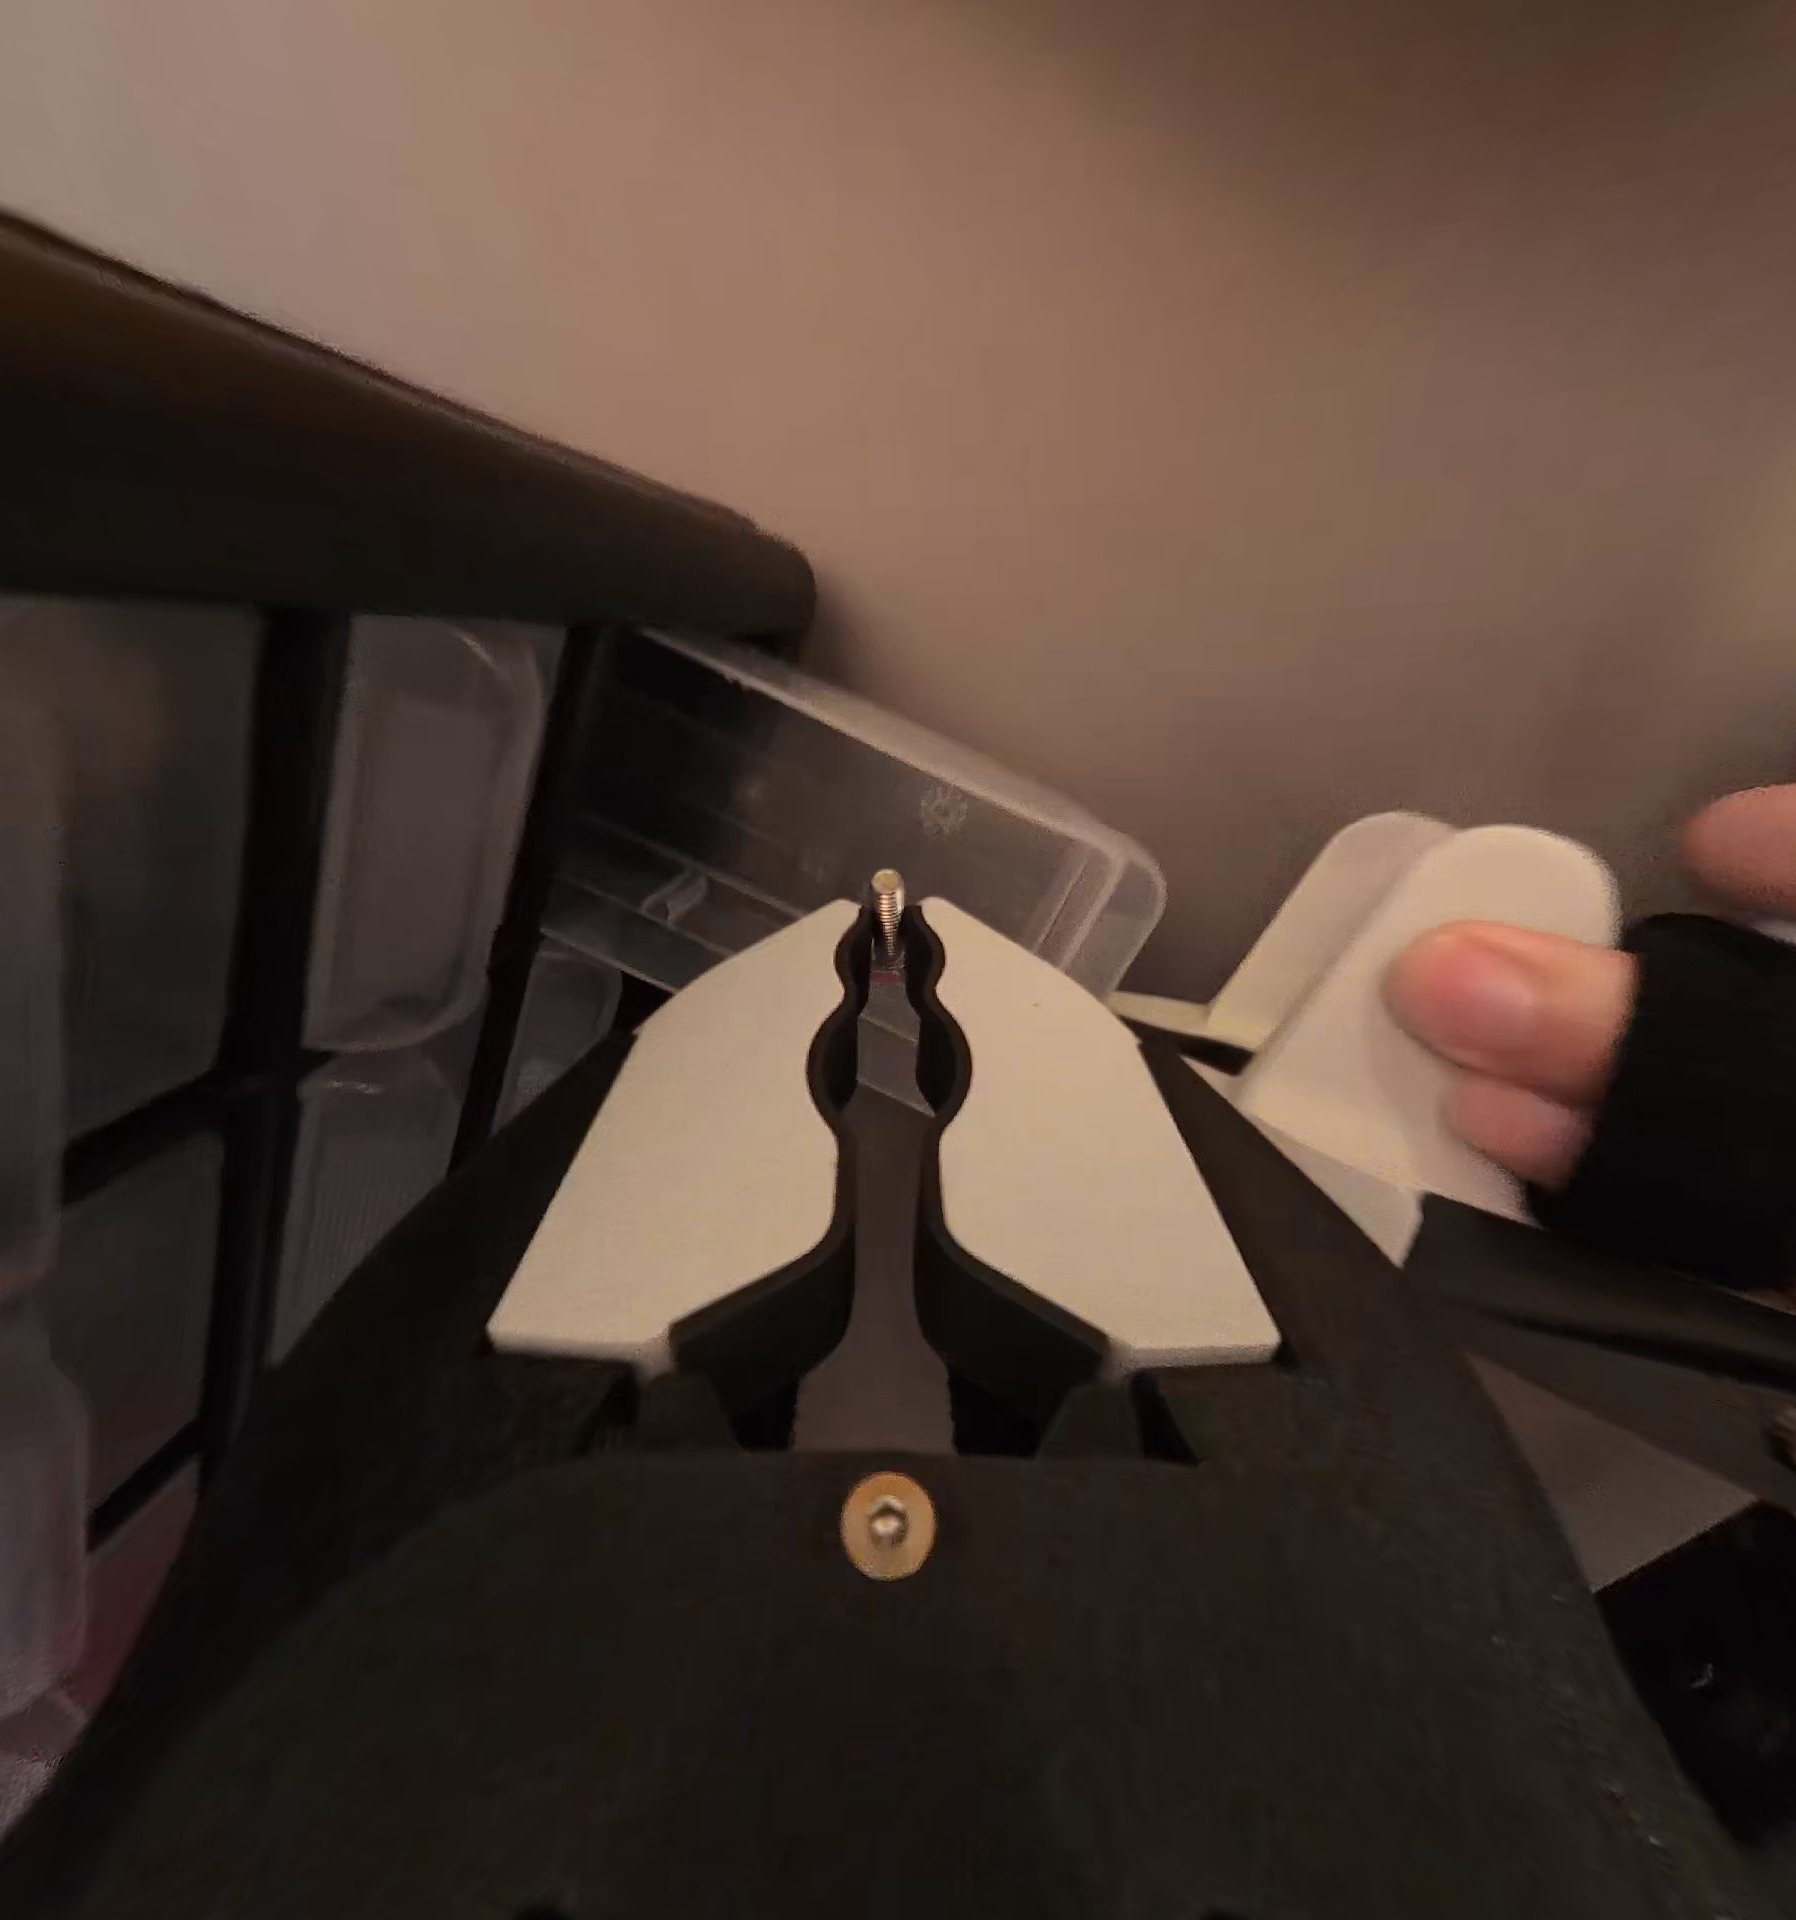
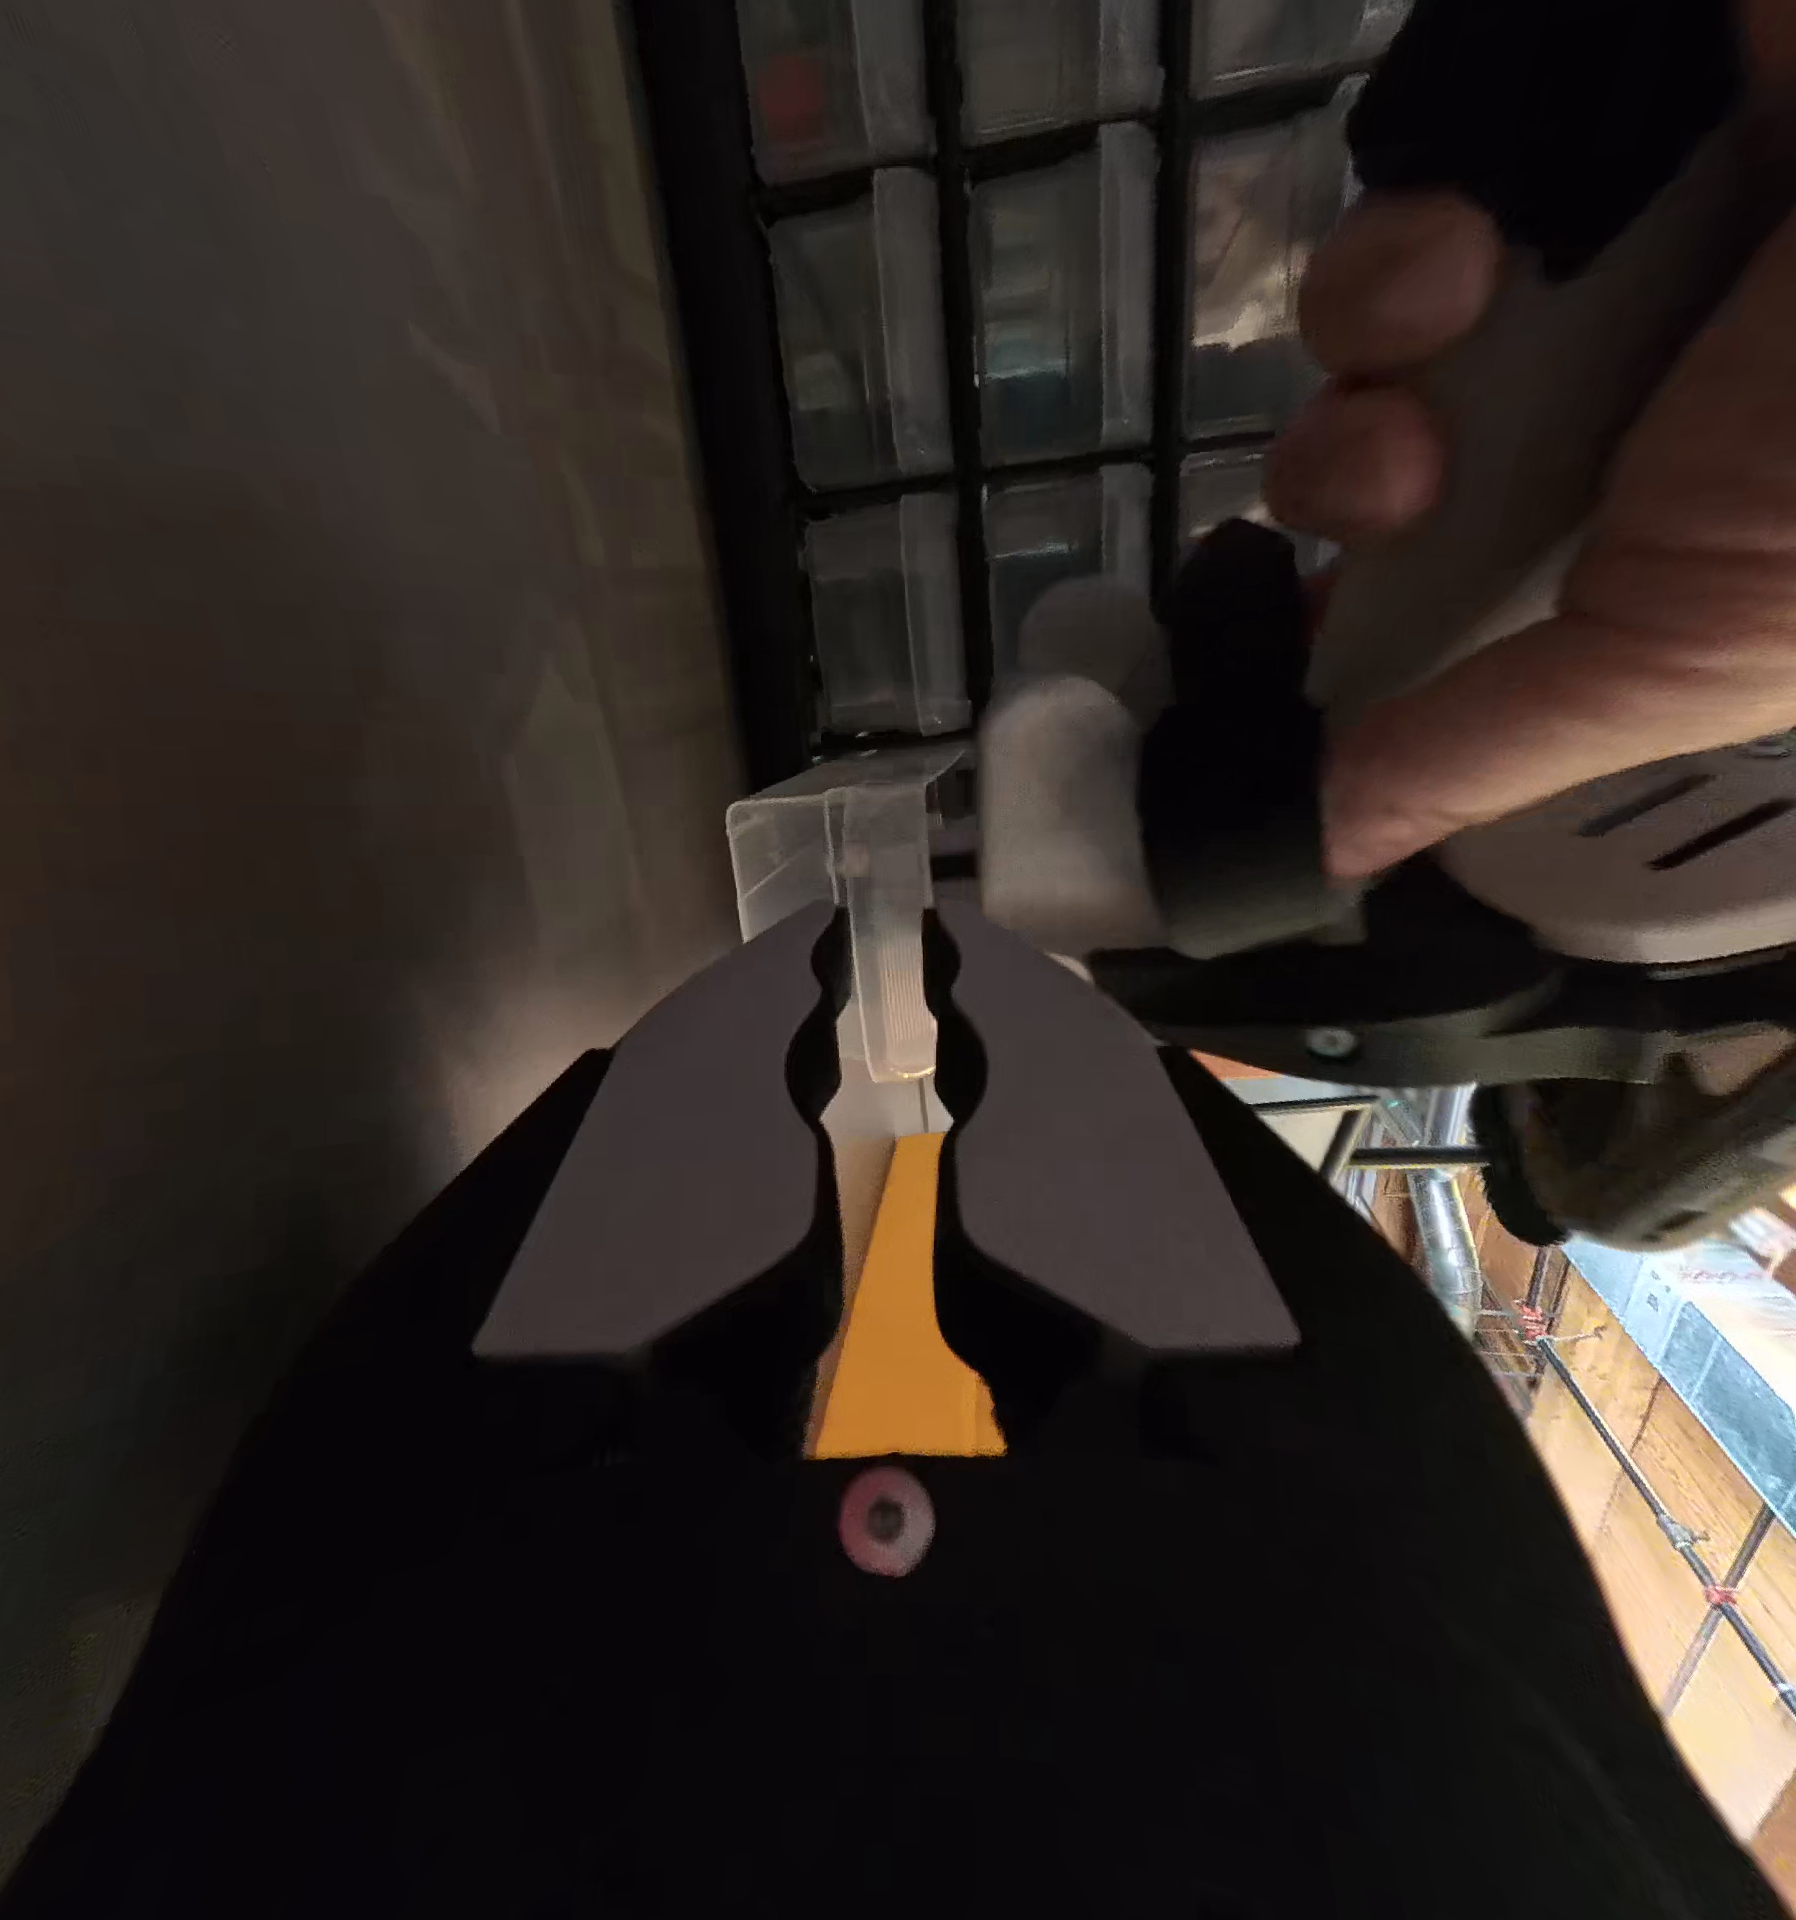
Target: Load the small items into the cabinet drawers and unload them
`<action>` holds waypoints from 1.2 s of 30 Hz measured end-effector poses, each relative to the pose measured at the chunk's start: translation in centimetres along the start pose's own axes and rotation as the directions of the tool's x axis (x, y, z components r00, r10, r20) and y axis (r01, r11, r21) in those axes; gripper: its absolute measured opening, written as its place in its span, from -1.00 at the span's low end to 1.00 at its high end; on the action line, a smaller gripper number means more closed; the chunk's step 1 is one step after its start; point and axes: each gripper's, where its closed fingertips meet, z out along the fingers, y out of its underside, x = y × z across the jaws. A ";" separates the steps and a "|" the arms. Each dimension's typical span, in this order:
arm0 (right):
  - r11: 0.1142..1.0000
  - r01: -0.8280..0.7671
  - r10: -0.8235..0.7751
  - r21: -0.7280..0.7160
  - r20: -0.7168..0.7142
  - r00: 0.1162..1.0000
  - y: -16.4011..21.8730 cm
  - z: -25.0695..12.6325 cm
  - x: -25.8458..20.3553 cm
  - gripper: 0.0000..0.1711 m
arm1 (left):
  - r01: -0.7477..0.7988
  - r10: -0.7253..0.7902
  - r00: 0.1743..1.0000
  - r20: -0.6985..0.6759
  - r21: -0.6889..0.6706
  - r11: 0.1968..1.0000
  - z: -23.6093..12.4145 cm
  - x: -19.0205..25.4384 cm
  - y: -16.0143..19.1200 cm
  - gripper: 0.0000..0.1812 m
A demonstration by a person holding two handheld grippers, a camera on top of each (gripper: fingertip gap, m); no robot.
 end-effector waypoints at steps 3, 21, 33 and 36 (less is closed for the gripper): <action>1.000 -0.010 0.010 -0.005 0.004 1.000 0.2 0.0 0.1 -0.84 | -0.013 0.016 0.998 0.058 -0.048 0.999 0.9 -0.9 0.2 -0.94; 1.000 -0.016 0.016 0.002 0.004 1.000 0.1 0.1 0.0 -0.84 | -0.022 0.015 0.997 0.082 0.085 0.996 -4.4 -0.2 2.2 -0.88; 0.998 0.025 -0.028 -0.052 -0.068 0.997 0.3 1.3 0.2 -0.83 | 0.339 -0.334 0.907 0.257 0.027 0.940 -15.3 -7.6 23.4 -0.74; 0.996 0.004 -0.010 -0.084 -0.070 0.998 0.7 2.5 0.3 -0.80 | 0.476 -0.485 0.837 0.255 0.099 0.874 -17.1 -10.1 27.2 -0.74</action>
